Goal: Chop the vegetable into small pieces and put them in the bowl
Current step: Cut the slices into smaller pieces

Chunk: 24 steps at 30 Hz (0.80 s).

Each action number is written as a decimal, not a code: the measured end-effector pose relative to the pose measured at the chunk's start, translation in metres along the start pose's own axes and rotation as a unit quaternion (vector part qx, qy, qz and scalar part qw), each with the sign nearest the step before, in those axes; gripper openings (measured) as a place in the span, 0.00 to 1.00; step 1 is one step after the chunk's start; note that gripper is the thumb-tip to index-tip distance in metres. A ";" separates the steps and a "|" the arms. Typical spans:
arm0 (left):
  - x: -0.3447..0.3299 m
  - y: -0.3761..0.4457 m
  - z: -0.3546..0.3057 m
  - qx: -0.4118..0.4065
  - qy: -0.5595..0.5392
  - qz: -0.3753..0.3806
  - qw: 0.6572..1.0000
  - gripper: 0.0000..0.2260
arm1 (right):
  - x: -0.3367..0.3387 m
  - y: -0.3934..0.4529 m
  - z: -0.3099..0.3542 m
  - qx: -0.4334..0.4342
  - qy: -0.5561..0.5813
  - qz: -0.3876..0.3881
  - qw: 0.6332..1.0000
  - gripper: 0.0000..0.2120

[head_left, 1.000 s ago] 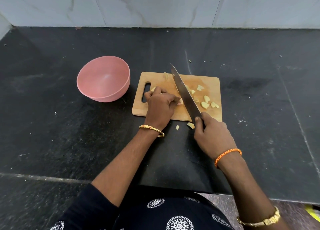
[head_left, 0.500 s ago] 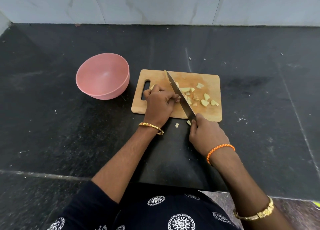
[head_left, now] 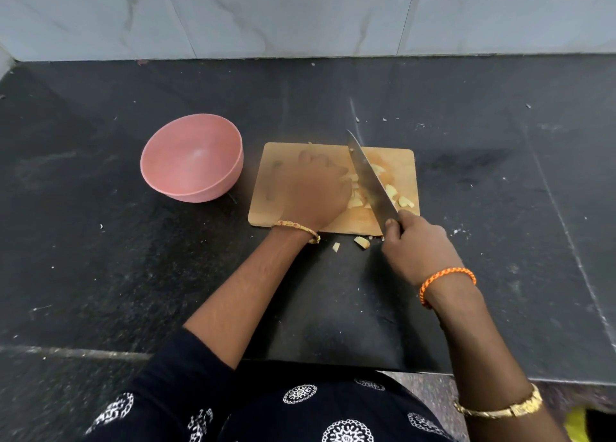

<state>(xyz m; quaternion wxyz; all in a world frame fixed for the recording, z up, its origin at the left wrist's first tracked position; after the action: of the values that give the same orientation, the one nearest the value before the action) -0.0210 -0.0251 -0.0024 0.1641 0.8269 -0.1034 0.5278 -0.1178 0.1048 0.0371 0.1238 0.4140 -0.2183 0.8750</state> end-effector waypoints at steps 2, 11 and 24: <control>-0.001 0.006 -0.003 0.021 0.007 0.021 1.000 0.11 | -0.001 0.001 0.003 0.000 -0.005 0.005 1.000 0.10; 0.000 0.014 -0.006 0.018 0.063 0.046 0.997 0.10 | -0.002 0.010 0.015 0.002 -0.081 0.044 0.996 0.10; -0.004 0.010 0.003 0.038 0.007 0.031 0.999 0.08 | 0.003 -0.007 -0.002 0.002 -0.014 0.007 1.000 0.11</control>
<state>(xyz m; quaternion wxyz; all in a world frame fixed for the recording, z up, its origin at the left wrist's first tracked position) -0.0233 -0.0355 -0.0053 0.1174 0.8252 -0.1077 0.5418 -0.1185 0.1126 0.0403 0.1138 0.4251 -0.2214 0.8702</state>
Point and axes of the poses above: each hand's wrist, its own y-axis towards the middle knuckle, its own x-axis out of the back of the hand, z = x × y, the point moved 1 cm from there along y, towards the middle knuckle, and after that the axes turned 11 degrees about x, right-handed, at the moved point
